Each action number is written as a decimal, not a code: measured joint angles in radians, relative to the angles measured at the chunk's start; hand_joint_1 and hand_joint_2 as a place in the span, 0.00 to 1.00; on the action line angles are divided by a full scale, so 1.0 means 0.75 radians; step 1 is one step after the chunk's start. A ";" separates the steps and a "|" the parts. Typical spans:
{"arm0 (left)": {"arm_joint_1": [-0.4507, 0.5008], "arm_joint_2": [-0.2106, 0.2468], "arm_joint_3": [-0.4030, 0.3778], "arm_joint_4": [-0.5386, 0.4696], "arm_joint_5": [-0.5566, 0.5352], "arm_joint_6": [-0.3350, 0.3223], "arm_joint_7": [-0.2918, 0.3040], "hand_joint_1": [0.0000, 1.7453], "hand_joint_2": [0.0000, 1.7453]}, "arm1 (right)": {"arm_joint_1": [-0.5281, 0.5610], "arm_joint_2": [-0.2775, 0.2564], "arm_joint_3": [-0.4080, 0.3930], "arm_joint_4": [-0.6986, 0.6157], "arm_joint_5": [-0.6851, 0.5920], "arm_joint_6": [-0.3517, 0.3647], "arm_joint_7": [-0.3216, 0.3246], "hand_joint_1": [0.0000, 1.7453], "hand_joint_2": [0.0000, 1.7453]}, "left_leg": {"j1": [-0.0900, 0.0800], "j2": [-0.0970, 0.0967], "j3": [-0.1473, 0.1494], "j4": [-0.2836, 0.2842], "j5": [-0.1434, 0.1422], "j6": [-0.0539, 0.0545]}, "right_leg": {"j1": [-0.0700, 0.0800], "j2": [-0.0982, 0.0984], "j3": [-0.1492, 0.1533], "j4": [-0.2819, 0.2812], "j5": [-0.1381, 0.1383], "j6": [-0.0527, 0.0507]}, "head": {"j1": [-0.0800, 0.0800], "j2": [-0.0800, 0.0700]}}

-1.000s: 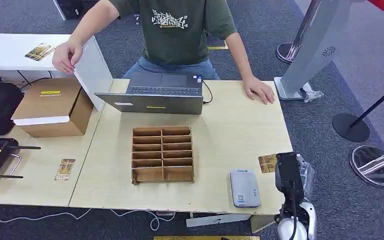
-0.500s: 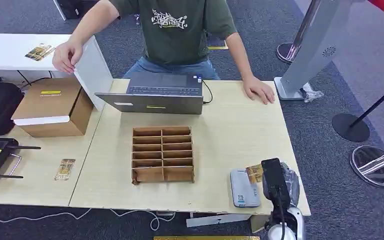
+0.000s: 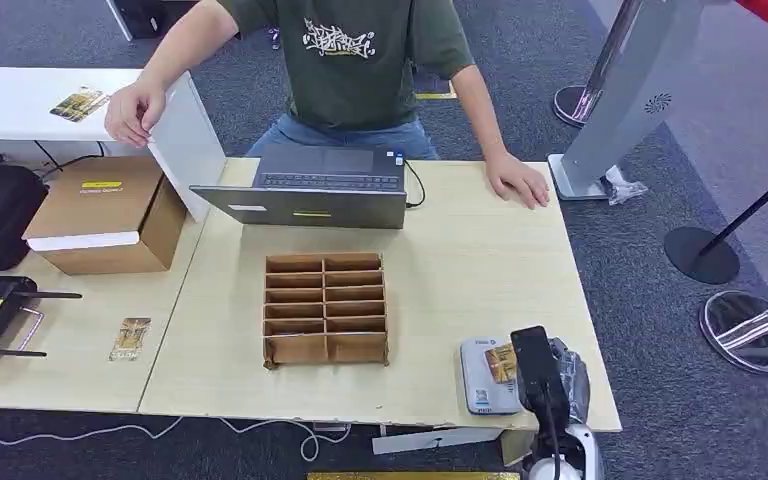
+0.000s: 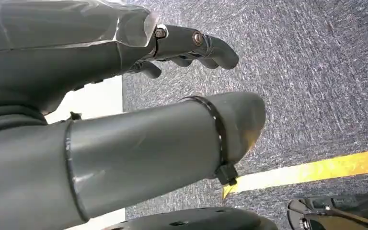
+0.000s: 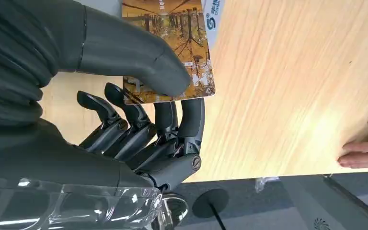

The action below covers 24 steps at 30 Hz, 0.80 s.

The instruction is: Pass the card to the sensor for recognition and then transmit it.

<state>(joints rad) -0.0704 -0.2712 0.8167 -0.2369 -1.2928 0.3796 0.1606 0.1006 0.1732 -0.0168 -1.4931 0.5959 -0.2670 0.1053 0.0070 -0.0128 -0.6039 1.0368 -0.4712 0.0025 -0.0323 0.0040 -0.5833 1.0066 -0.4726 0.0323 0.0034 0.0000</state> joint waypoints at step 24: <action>0.008 0.000 0.024 0.000 0.012 -0.002 0.005 0.00 0.00 | 0.022 0.000 -0.010 0.002 0.039 0.014 0.025 1.00 1.00 | 0.000 0.000 0.000 0.000 0.000 0.000 | 0.000 0.000 0.000 0.000 0.000 0.000 | 0.000 0.000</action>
<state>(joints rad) -0.0642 -0.2712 0.8351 -0.2369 -1.2837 0.3780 0.1644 0.1171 0.1732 -0.0240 -1.4920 0.6252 -0.2563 0.1244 0.0070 -0.0127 -0.6037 1.0368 -0.4712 0.0025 -0.0323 0.0040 -0.5833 1.0066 -0.4727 0.0324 0.0034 0.0000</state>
